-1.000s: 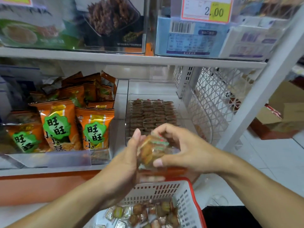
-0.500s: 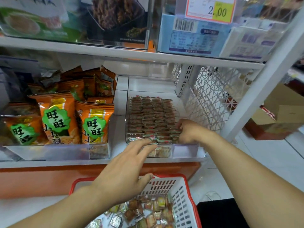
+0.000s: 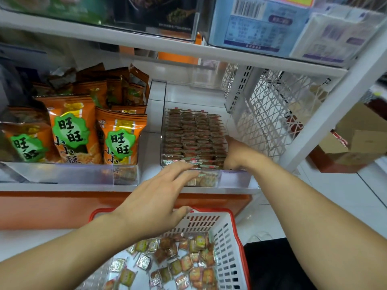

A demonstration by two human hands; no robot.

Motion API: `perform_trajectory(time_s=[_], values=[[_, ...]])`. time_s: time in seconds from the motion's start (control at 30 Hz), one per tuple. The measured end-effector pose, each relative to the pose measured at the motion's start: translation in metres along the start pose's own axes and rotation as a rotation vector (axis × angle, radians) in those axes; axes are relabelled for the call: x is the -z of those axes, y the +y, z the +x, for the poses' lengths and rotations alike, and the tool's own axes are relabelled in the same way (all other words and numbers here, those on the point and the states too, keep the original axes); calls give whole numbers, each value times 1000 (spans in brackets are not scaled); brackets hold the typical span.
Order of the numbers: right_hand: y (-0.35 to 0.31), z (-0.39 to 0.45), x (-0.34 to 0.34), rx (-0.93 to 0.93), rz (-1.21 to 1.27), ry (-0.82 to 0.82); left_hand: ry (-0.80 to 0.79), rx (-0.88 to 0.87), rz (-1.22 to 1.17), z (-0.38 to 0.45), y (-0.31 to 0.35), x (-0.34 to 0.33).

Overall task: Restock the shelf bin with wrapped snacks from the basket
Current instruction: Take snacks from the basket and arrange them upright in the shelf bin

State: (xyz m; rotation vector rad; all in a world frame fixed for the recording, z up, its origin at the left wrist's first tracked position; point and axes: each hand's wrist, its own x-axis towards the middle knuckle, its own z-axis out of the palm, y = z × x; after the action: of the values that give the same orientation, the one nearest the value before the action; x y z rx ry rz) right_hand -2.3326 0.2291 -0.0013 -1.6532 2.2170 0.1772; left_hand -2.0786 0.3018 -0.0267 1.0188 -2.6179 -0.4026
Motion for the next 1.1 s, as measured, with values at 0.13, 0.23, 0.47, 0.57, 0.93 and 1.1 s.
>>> perform_trajectory(time_s=[0.13,0.23,0.47,0.57,0.93,1.1], values=[[-1,-2,-2,51,19,6,-28,-11,-6,0,0,1],[-4,-16,5,70,35,-28,-20,-5,-33,-3,4,10],[-18,-68,18,325,235,730,-139,-41,-15,-21,10,17],[-36,-99,-24,909,356,849,-445,70,52,-42,-7,-13],[48,-73,-288,394,-209,-451,-888,636,-74,-109,-91,-168],[37,-61,-361,362,-182,-405,-694,915,-361,-113,-74,-243]])
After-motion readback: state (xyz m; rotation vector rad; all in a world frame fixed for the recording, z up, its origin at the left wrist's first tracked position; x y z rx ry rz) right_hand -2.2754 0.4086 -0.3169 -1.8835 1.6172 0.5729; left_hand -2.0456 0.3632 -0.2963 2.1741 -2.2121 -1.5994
